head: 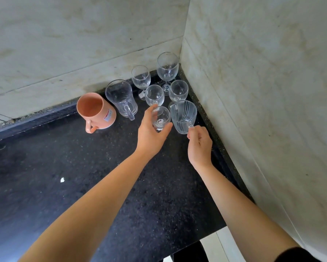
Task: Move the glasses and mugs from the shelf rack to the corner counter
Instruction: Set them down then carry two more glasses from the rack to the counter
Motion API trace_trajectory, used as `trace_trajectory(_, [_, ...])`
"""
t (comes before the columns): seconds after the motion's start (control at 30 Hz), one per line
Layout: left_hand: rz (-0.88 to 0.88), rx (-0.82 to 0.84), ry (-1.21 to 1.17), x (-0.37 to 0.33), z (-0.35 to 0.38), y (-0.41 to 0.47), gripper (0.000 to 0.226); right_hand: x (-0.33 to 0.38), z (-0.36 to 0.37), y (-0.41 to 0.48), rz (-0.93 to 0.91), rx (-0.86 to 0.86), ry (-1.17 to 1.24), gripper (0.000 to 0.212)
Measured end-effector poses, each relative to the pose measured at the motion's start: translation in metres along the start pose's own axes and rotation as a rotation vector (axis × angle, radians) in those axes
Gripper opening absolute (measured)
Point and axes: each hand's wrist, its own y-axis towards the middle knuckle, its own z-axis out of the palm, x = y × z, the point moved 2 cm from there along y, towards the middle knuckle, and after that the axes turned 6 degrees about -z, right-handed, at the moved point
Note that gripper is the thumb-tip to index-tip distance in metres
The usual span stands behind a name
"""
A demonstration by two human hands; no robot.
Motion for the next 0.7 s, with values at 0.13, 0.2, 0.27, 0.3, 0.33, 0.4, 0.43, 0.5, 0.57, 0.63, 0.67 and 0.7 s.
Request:
trace_trajectory(0.13, [-0.031, 0.022, 0.016, 0.001, 0.000, 0.000, 0.082, 0.000, -0.005, 0.000, 0.022, -0.001, -0.078, 0.030])
trace_trajectory(0.2, [-0.056, 0.036, 0.026, 0.001, -0.002, -0.001, 0.085, 0.000, -0.010, 0.000, 0.032, 0.024, -0.125, 0.028])
trace_trajectory(0.27, [-0.054, 0.035, 0.033, -0.001, -0.008, -0.005, 0.084, 0.000, -0.014, -0.002, 0.047, 0.072, -0.179, 0.028])
trace_trajectory(0.3, [-0.053, 0.035, 0.047, -0.004, -0.013, -0.008, 0.082, 0.000, -0.015, -0.002, 0.052, 0.097, -0.206, 0.030])
trace_trajectory(0.33, [-0.055, 0.034, 0.067, -0.006, -0.017, -0.012, 0.080, 0.001, -0.016, -0.002, 0.041, 0.106, -0.241, 0.033])
trace_trajectory(0.4, [-0.057, 0.021, 0.118, -0.014, -0.032, -0.023, 0.078, 0.010, -0.022, -0.004, 0.001, 0.105, -0.318, 0.031])
trace_trajectory(0.43, [-0.051, 0.010, 0.155, -0.021, -0.042, -0.030, 0.076, 0.019, -0.027, -0.006, -0.001, 0.097, -0.347, 0.023])
trace_trajectory(0.5, [-0.023, -0.017, 0.236, -0.038, -0.064, -0.041, 0.069, 0.043, -0.036, -0.009, -0.019, 0.064, -0.389, 0.030])
trace_trajectory(0.57, [0.019, -0.076, 0.302, -0.062, -0.095, -0.054, 0.060, 0.081, -0.042, -0.012, -0.125, 0.054, -0.381, 0.040])
trace_trajectory(0.63, [0.054, -0.168, 0.359, -0.094, -0.134, -0.069, 0.055, 0.129, -0.040, -0.014, -0.286, 0.077, -0.384, 0.043])
trace_trajectory(0.67, [0.069, -0.214, 0.367, -0.108, -0.153, -0.077, 0.054, 0.152, -0.037, -0.014, -0.368, 0.086, -0.394, 0.044])
trace_trajectory(0.7, [0.093, -0.275, 0.375, -0.123, -0.175, -0.090, 0.054, 0.180, -0.031, -0.017, -0.463, 0.099, -0.393, 0.046])
